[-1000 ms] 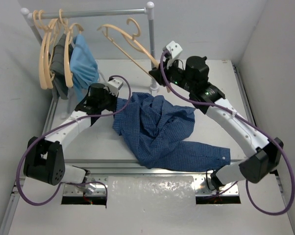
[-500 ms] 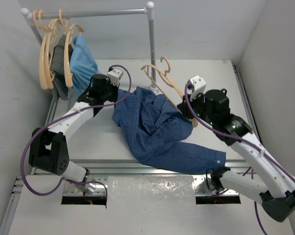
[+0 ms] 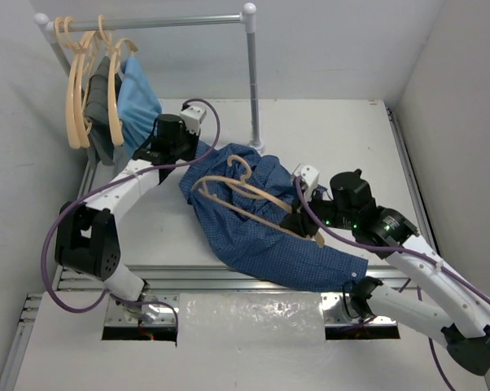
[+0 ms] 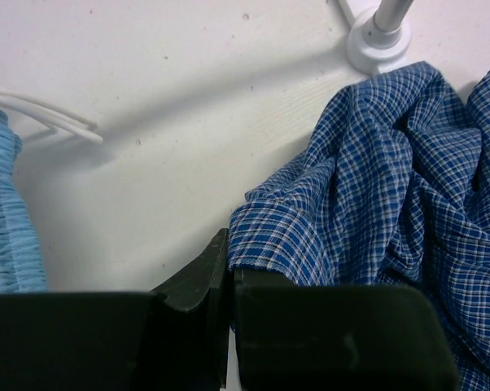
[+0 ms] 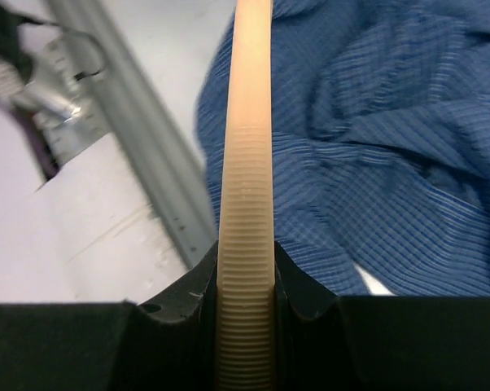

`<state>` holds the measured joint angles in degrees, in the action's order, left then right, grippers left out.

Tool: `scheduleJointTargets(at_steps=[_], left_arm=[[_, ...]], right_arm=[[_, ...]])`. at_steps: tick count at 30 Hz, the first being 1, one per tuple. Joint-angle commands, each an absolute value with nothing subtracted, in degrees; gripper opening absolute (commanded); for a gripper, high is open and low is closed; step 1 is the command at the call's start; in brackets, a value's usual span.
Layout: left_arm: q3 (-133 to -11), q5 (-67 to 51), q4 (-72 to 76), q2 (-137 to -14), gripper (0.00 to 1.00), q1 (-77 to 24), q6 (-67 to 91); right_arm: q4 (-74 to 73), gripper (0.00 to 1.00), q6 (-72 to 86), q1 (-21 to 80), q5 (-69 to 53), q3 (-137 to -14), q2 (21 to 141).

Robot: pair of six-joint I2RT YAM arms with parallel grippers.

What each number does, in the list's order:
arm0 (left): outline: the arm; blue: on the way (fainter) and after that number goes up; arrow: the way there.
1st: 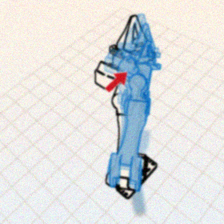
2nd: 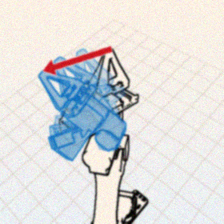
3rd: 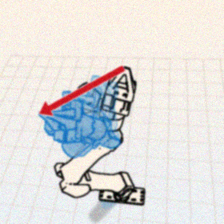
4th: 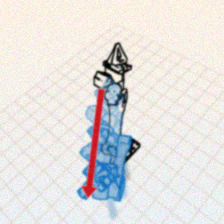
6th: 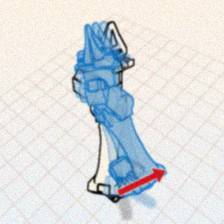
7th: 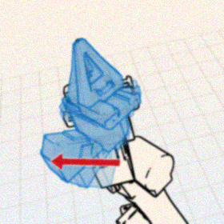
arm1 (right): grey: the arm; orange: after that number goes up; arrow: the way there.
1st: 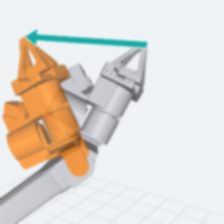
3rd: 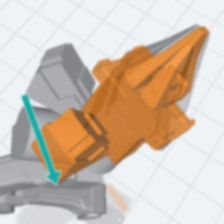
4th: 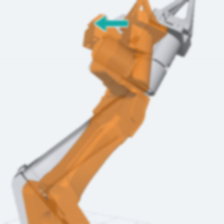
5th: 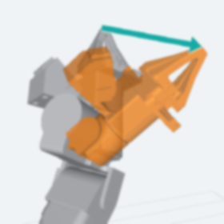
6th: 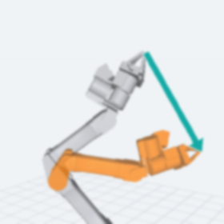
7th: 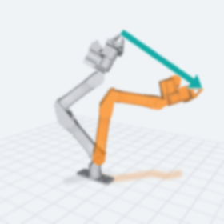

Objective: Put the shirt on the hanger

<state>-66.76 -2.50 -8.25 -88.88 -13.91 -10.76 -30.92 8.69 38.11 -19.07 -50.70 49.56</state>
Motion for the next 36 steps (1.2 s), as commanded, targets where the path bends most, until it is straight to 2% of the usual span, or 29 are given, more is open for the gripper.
scheduleJointTargets(at_steps=[1,4,9,10,13,20,23,27,32,36], left_arm=[[-69.5,-1.3,-6.4,-89.6,0.00,-14.3,-11.9],[-69.8,-1.0,-6.2,-90.4,0.00,-14.3,-12.4],[-70.3,-1.1,-6.5,-90.9,0.00,-14.3,-12.2],[-70.4,-1.1,-6.6,-90.8,0.00,-14.3,-12.1],[-70.8,-1.2,-7.0,-90.0,0.00,-14.3,-12.1],[-71.1,-1.0,-8.3,-89.1,0.00,-14.3,-12.0],[-71.3,-0.3,-8.5,-89.6,0.00,-14.3,-11.9],[-71.5,2.1,-9.0,-90.0,0.00,-14.3,-11.8],[-71.9,5.4,-9.2,-90.3,0.00,-14.3,-12.2],[-71.7,3.4,-10.0,-90.1,0.00,-14.4,-12.9]], right_arm=[[-24.5,0.00,7.1,40.0,-28.0,-51.2,48.8],[-23.3,0.00,6.7,41.6,-32.0,-51.4,49.7],[-19.4,0.00,7.7,47.7,-24.1,-51.1,53.7],[-18.6,0.00,8.0,50.3,-21.6,-51.1,56.1],[-15.8,0.00,9.5,54.8,-3.5,-51.6,61.7],[5.0,0.00,15.6,60.6,7.5,-47.7,67.8],[9.6,0.00,15.5,63.2,16.2,-46.6,69.3],[6.0,0.00,17.5,63.5,30.8,-46.8,69.7],[-2.5,0.00,21.1,63.5,36.9,-44.4,64.4],[-7.5,0.00,21.4,63.4,41.8,-43.0,57.4]])
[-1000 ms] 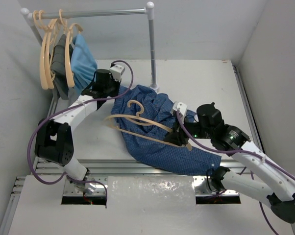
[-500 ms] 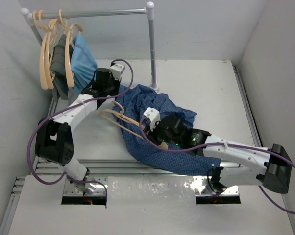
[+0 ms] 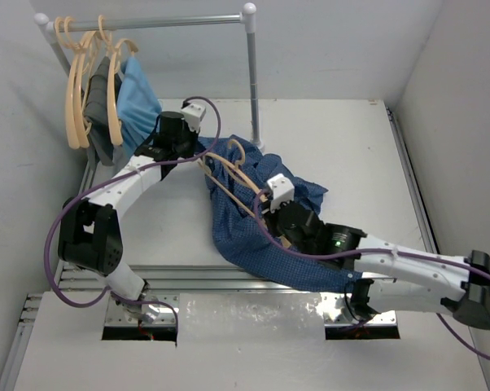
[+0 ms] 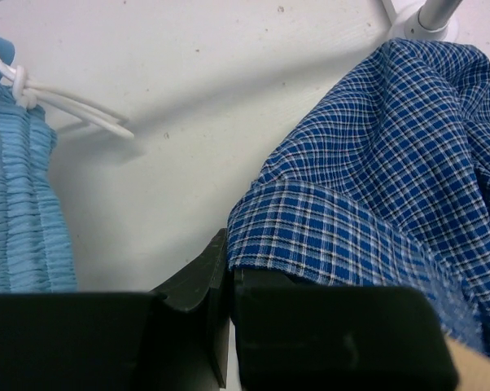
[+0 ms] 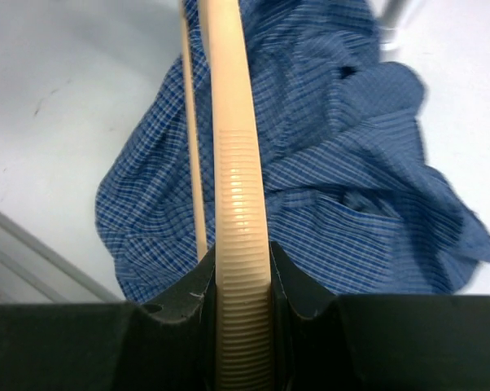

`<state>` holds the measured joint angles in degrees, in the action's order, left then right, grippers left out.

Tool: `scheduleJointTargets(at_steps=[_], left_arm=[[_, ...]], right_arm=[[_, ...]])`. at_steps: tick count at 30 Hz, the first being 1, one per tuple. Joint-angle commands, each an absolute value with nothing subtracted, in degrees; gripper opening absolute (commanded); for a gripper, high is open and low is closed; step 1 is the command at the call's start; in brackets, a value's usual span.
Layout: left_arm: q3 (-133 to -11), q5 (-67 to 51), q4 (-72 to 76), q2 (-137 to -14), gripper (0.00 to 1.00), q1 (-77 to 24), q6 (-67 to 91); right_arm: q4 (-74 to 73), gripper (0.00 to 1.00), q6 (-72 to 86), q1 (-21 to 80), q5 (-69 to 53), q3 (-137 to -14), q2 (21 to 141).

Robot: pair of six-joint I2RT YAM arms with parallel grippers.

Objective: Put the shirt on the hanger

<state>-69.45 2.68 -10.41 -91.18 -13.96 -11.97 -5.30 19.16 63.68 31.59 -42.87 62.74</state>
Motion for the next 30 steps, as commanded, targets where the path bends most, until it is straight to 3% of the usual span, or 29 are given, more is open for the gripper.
scheduleJointTargets(at_steps=[1,13,30], left_arm=[[-71.5,2.7,-10.4,-89.7,0.00,-14.4,-13.3],[-69.0,-4.5,-12.2,-87.3,0.00,-17.0,-17.0],[-70.9,5.3,-13.4,-91.0,0.00,-21.1,-19.0]], right_arm=[[-9.4,0.00,21.3,63.5,42.5,-42.9,56.3],[-15.8,0.00,13.5,63.3,39.5,-47.5,53.3],[-14.9,0.00,6.1,63.3,34.2,-53.4,54.2]])
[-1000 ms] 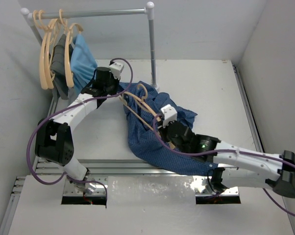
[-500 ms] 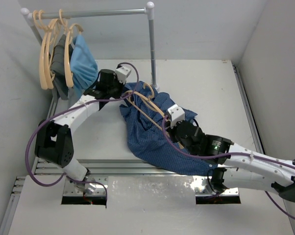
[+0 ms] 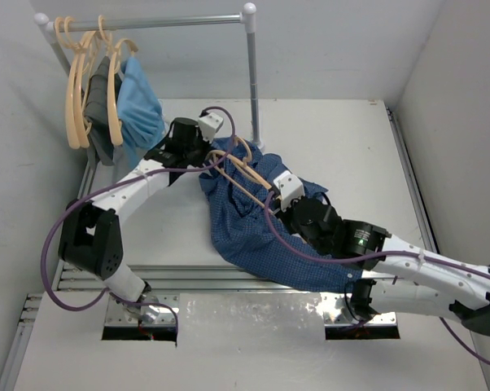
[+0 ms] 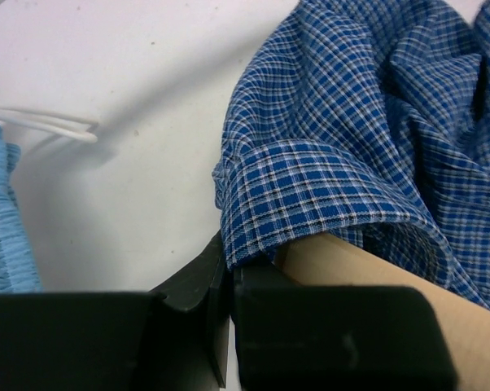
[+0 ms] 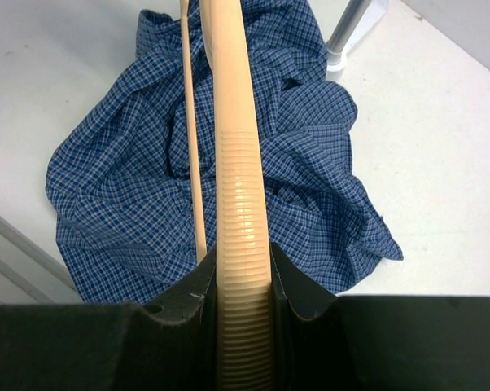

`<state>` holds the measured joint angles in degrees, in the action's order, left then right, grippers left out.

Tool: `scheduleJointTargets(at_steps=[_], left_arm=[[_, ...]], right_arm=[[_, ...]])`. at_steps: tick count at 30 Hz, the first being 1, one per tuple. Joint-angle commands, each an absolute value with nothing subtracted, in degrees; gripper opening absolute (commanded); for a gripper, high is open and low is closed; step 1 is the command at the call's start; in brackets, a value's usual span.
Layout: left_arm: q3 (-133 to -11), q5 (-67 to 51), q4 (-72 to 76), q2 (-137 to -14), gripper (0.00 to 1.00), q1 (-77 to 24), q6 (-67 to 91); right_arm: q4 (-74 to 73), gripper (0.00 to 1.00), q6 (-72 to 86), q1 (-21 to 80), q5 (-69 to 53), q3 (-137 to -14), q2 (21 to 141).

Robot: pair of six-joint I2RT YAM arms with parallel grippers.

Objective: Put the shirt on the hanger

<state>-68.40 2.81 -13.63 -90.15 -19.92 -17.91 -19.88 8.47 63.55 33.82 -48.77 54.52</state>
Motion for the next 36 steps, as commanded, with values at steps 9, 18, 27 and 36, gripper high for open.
scheduleJointTargets(at_steps=[9,18,27,36], left_arm=[[-75.5,6.9,-13.5,-93.7,0.00,-21.1,-16.2],[-76.0,3.7,-14.1,-92.2,0.00,-21.3,-15.6],[-77.8,1.2,-20.7,-85.4,0.00,-21.8,-13.2],[-78.4,-4.7,-32.2,-75.9,0.00,-22.5,-12.3]], right_arm=[[-13.1,0.00,4.2,63.3,35.3,-53.8,52.8],[-12.7,0.00,4.5,63.3,34.7,-53.0,54.0],[-9.7,0.00,9.3,62.0,30.3,-49.3,58.6],[-2.0,0.00,9.8,52.6,19.4,-54.1,64.4]])
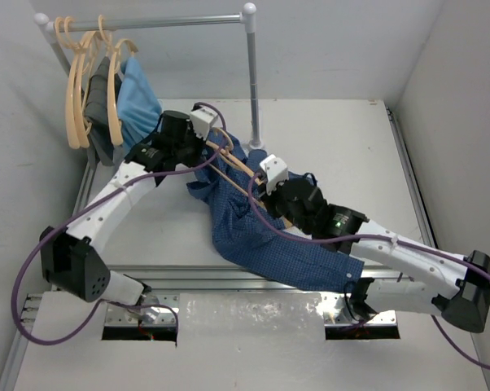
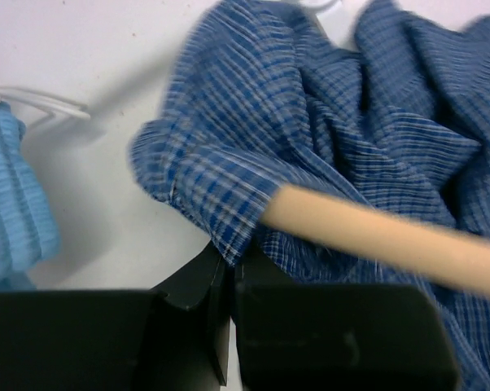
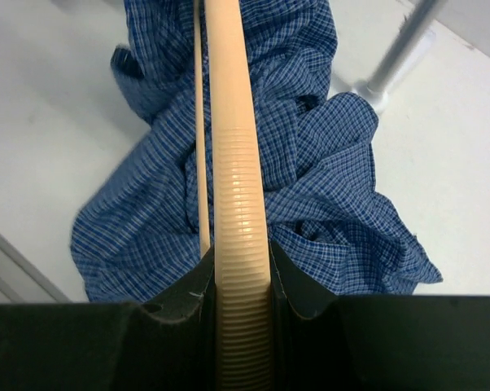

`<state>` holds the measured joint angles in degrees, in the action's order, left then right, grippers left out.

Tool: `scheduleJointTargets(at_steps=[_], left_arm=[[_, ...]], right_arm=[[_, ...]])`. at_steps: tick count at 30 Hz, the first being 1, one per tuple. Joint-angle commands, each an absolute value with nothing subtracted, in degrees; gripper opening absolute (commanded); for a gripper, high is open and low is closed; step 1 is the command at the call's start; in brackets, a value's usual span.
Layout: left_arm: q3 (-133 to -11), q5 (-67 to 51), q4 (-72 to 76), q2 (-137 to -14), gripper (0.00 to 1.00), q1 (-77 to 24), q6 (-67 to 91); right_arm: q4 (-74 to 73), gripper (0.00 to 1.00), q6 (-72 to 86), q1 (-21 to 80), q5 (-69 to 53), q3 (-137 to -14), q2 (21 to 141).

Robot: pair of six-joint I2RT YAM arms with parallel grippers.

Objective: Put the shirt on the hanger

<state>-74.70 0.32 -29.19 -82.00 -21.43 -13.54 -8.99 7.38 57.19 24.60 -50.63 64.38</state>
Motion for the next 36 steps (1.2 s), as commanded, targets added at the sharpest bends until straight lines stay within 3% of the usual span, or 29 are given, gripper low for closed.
scheduleJointTargets(at_steps=[1,10,17,24,36], left_arm=[[-78.9,-5.2,-33.0,-73.8,0.00,-22.5,-12.4],[-94.5,-14.0,-43.1,-69.3,0.00,-25.7,-11.8],[-104.2,-11.7,-46.8,-71.4,0.00,-34.2,-10.5],[-100.6,-7.8,-46.7,-69.6,0.00,-34.7,-11.5],[-88.7,6.8,-41.0,-67.9,0.00,-34.8,-13.7]], right_arm=[[-1.2,0.00,9.7,51.2,14.8,-54.1,64.3],[1.8,0.00,-2.1,46.8,-5.3,-59.1,65.1],[1.1,0.00,3.5,38.2,-21.6,-61.7,66.4],[3.3,0.00,8.6,30.9,-29.4,-52.1,65.4],[6.8,0.00,7.5,30.2,-30.7,-40.9,63.2]])
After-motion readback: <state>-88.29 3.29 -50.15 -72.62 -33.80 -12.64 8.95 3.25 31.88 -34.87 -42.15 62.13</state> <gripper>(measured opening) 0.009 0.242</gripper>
